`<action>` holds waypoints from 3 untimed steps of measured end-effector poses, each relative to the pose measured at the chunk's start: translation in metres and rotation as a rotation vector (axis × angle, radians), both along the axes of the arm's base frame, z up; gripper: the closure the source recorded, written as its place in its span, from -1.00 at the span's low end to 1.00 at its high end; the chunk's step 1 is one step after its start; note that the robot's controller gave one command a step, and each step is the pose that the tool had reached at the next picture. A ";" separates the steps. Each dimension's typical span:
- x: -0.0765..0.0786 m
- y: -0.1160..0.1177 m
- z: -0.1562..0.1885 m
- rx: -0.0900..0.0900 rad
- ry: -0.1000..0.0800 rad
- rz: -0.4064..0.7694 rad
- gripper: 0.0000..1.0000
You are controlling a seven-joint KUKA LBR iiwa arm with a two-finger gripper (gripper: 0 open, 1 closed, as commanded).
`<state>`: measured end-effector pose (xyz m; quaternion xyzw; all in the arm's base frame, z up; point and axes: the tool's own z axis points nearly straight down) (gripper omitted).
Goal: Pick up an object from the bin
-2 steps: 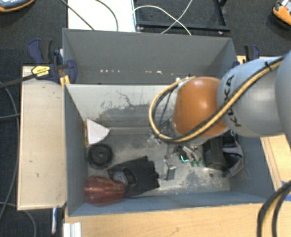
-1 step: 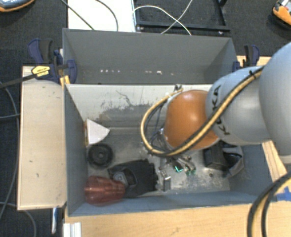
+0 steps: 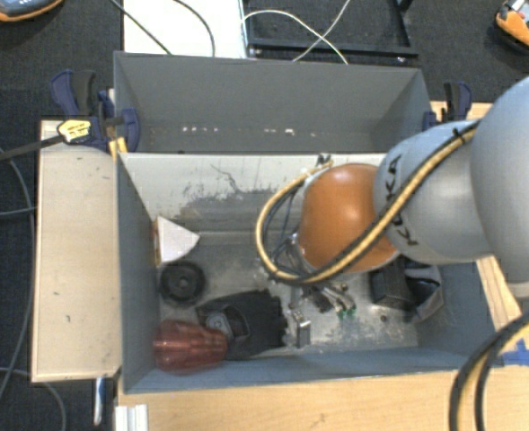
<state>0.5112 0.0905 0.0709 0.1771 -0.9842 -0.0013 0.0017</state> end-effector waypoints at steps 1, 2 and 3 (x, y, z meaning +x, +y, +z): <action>0.071 0.016 0.001 0.002 -0.006 0.311 -1.00; 0.078 0.017 0.000 0.003 -0.004 0.343 -1.00; 0.043 0.087 0.001 0.004 -0.011 0.645 1.00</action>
Offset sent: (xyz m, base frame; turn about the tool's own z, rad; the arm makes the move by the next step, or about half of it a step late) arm 0.0000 0.0000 0.0000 0.0000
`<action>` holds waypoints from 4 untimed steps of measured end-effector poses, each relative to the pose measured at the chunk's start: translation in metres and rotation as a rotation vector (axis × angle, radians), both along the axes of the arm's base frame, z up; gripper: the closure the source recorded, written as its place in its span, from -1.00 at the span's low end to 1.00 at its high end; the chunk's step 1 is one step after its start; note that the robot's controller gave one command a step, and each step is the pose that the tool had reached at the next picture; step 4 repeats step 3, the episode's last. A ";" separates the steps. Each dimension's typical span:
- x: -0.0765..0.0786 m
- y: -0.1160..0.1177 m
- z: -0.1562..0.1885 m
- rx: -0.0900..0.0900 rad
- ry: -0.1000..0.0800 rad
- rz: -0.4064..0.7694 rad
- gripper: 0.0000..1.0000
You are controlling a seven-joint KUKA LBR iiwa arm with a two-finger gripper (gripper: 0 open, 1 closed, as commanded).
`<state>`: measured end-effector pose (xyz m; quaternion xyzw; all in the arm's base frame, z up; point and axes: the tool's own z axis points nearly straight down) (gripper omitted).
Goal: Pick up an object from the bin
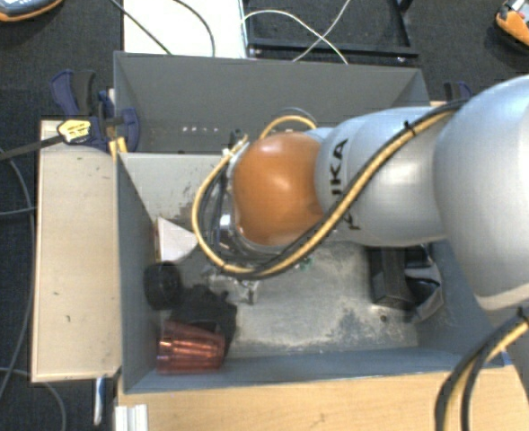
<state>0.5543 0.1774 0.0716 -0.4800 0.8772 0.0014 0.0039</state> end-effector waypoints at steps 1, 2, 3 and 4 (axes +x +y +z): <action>0.000 0.000 0.000 0.000 0.000 -0.001 1.00; 0.021 -0.011 0.062 0.001 -0.003 0.123 1.00; 0.014 0.010 0.022 -0.001 -0.008 0.364 1.00; 0.014 0.010 0.022 -0.001 -0.008 0.364 1.00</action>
Offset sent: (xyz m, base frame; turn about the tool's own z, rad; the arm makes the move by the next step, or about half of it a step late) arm 0.0206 -0.0120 0.0619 -0.1282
